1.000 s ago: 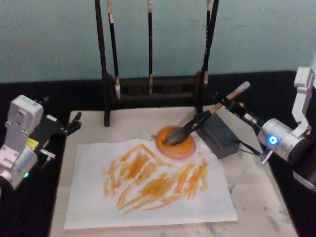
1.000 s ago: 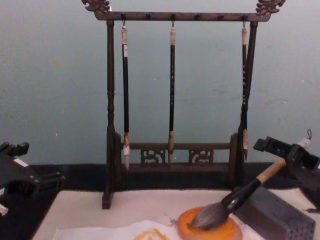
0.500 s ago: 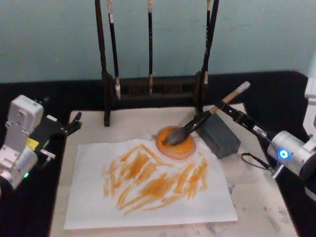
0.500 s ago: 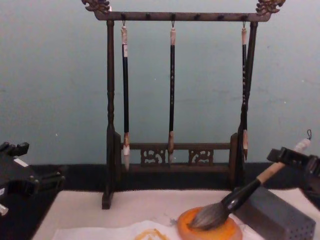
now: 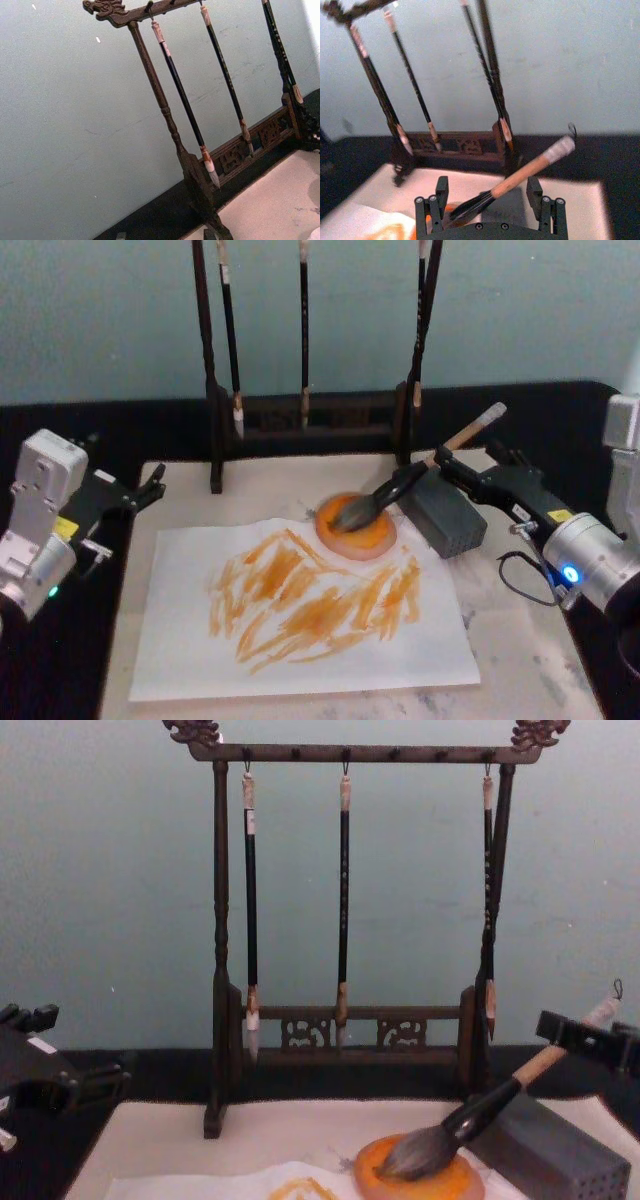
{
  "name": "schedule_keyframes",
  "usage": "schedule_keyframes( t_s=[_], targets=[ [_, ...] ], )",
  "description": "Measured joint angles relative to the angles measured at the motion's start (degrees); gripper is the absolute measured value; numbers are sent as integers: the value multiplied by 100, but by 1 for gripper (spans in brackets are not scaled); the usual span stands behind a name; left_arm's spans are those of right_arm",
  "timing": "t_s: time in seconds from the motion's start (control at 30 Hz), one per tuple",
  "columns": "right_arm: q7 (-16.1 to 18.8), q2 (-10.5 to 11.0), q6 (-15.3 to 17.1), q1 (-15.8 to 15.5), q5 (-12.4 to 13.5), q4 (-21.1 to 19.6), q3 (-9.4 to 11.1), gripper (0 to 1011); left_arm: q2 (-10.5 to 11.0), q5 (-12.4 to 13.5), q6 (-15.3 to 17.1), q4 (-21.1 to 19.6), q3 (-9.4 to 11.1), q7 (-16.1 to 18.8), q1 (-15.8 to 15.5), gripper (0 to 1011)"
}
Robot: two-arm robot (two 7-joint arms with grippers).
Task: Pick up the brush from the inkstone, write on the paper, then place the brush back to its original position.
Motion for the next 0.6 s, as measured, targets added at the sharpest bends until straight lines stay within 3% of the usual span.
schedule_keyframes(
  t_s=[0.03, 0.13, 0.17, 0.23, 0.27, 0.43, 0.6],
  targets=[
    [-151, 22, -145, 23, -414, -34, -105, 1000, 0, 0, 0, 0, 0, 0, 0, 1001],
    [-353, 36, -293, 77, -969, -44, -253, 1000, 0, 0, 0, 0, 0, 0, 0, 1001],
    [-490, 35, -359, 122, -1312, -34, -347, 1000, 0, 0, 0, 0, 0, 0, 0, 1001],
    [-600, 26, -390, 160, -1583, -6, -424, 1000, 0, 0, 0, 0, 0, 0, 0, 1001],
    [-710, 10, -417, 205, -1847, 36, -497, 1000, 0, 0, 0, 0, 0, 0, 0, 1001],
    [-865, -58, -449, 305, -2334, 197, -634, 1000, 0, 0, 0, 0, 0, 0, 0, 1001],
    [-891, -120, -454, 347, -2590, 328, -669, 1000, 0, 0, 0, 0, 0, 0, 0, 1001]
  ],
)
